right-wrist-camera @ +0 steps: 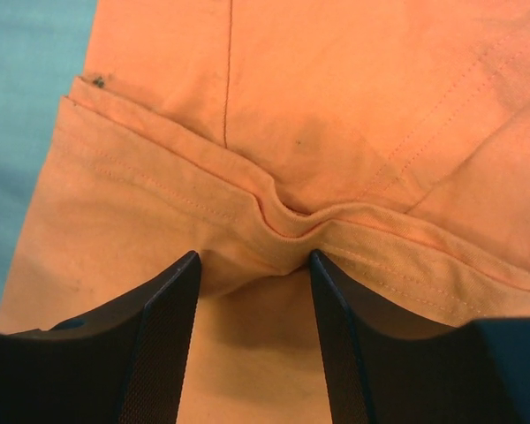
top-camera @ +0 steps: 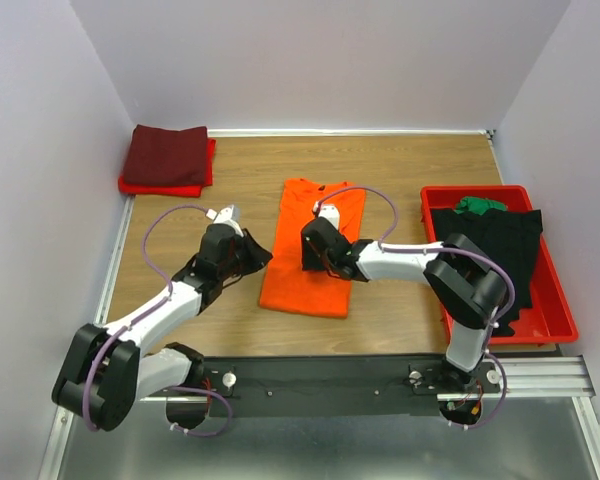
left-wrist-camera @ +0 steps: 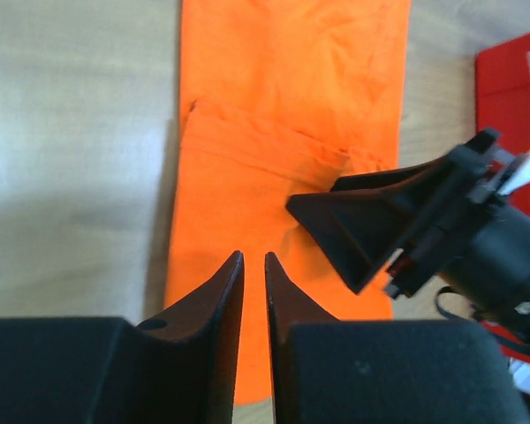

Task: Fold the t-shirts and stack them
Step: Fold the tshirt

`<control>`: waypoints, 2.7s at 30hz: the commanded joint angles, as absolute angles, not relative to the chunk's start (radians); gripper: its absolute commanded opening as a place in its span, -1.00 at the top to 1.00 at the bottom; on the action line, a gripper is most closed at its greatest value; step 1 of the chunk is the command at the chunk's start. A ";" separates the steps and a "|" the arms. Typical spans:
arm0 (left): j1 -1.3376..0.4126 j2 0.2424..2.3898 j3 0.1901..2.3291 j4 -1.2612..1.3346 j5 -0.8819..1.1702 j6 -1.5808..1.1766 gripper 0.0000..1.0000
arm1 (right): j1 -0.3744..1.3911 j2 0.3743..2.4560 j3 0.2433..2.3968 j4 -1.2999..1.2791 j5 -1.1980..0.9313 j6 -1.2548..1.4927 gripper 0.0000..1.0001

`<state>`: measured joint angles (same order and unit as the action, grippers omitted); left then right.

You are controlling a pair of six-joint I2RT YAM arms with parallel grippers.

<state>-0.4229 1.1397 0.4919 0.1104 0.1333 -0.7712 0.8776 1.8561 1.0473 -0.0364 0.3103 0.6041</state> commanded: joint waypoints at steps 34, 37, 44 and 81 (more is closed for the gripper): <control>-0.675 1.506 0.805 -0.040 0.011 -0.603 0.28 | 0.693 1.565 0.842 -0.347 0.342 0.632 0.09; -0.672 1.584 0.808 -0.034 0.009 -0.618 0.29 | 0.666 1.588 0.830 -0.347 0.322 0.627 0.11; -0.658 1.654 0.799 -0.017 0.029 -0.640 0.31 | 0.646 1.643 0.818 -0.348 0.299 0.629 0.21; -0.593 1.215 0.497 -0.158 0.345 -0.713 0.12 | 0.566 1.307 0.687 -0.604 -0.092 0.653 -0.15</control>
